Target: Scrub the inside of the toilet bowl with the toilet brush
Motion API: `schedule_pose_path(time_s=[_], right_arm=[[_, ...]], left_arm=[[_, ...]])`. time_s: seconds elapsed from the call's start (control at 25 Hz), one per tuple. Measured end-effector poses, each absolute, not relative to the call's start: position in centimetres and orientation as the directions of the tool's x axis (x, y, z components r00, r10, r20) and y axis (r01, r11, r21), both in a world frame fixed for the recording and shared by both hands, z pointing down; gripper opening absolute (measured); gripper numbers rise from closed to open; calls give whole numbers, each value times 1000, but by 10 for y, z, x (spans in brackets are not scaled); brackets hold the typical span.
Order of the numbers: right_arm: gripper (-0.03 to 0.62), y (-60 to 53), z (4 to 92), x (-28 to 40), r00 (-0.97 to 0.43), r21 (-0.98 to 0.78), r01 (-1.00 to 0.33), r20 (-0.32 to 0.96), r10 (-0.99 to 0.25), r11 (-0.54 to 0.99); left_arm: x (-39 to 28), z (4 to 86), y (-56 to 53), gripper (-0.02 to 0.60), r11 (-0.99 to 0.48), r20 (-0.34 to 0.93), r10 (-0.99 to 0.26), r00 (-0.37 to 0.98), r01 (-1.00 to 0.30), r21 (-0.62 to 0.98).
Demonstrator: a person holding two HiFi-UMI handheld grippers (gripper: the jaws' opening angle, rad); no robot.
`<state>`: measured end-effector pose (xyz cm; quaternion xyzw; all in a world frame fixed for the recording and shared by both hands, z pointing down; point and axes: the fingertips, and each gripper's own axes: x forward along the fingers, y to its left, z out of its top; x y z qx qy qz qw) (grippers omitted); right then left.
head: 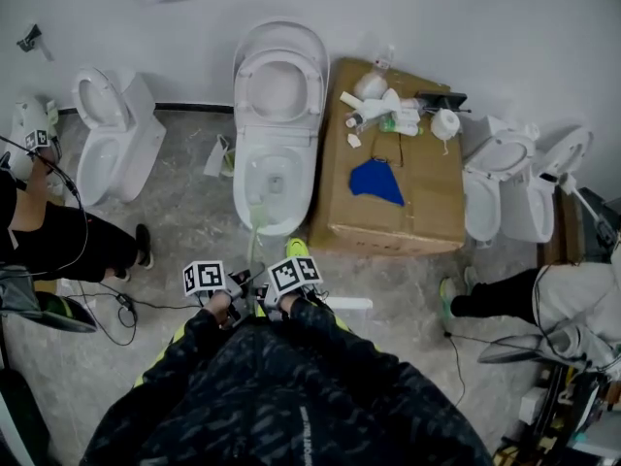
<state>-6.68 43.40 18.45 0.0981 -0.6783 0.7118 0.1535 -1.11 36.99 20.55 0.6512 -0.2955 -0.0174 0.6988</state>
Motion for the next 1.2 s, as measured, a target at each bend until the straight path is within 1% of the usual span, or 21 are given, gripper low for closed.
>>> schedule_pose_path(time_s=[0.2, 0.36, 0.56, 0.8, 1.08, 1.2], right_arm=[[68, 396, 193, -57, -929, -931, -360, 352, 118, -57], [68, 360, 200, -43, -925, -928, -364, 351, 145, -79], [67, 302, 207, -25, -925, -931, -356, 339, 170, -81], [62, 239, 223, 0, -917, -926, -370, 350, 191, -79], [57, 191, 250, 17, -900, -921, -381, 351, 259, -78], [57, 183, 271, 18, -898, -910, -394, 351, 263, -129]], left_arm=[[-2, 217, 329, 38, 164, 388, -418, 821, -352, 921], [9, 223, 291, 38, 166, 405, -426, 809, -370, 914], [26, 229, 233, 38, 187, 412, -435, 801, -368, 911], [50, 245, 169, 38, 172, 420, -420, 804, -384, 907], [67, 269, 119, 38, 165, 386, -422, 820, -350, 922], [69, 292, 112, 38, 197, 382, -424, 821, -328, 924]])
